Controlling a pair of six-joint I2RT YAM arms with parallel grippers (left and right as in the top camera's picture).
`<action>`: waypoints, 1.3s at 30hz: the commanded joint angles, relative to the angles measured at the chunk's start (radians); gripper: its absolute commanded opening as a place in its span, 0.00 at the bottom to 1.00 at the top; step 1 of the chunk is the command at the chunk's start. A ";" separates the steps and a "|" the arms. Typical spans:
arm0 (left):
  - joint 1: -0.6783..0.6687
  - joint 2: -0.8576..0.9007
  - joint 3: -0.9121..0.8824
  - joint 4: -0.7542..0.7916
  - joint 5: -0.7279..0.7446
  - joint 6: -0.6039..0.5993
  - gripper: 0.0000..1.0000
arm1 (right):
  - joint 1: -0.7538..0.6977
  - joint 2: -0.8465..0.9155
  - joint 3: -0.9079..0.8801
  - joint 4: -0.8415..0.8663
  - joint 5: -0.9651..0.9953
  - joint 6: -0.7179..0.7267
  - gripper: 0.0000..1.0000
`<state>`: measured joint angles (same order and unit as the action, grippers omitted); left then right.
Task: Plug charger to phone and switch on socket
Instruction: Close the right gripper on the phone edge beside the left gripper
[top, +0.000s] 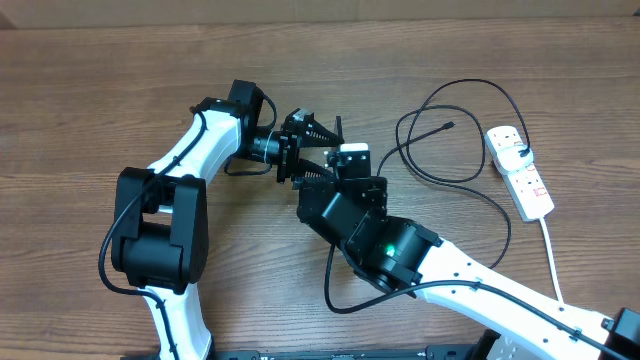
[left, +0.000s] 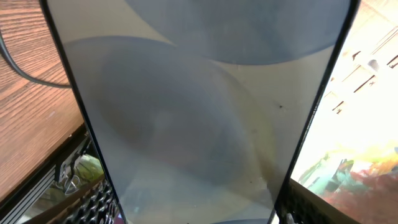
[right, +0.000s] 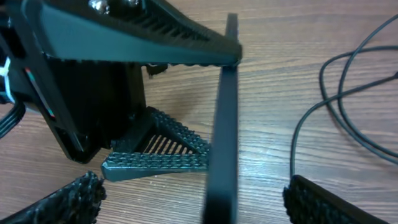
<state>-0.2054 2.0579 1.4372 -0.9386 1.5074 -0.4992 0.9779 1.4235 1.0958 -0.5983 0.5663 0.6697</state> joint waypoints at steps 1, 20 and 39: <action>0.003 -0.001 0.025 0.002 0.053 -0.002 0.49 | 0.005 -0.005 -0.006 0.027 -0.003 -0.069 0.87; 0.003 -0.001 0.025 0.005 0.053 -0.002 0.49 | 0.003 0.055 -0.009 0.053 -0.006 -0.077 0.57; 0.003 -0.001 0.025 0.005 0.053 -0.002 0.49 | 0.003 0.057 -0.008 0.090 0.068 -0.077 0.38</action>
<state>-0.2047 2.0579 1.4372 -0.9352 1.5082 -0.4992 0.9775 1.4822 1.0935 -0.5243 0.6144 0.5976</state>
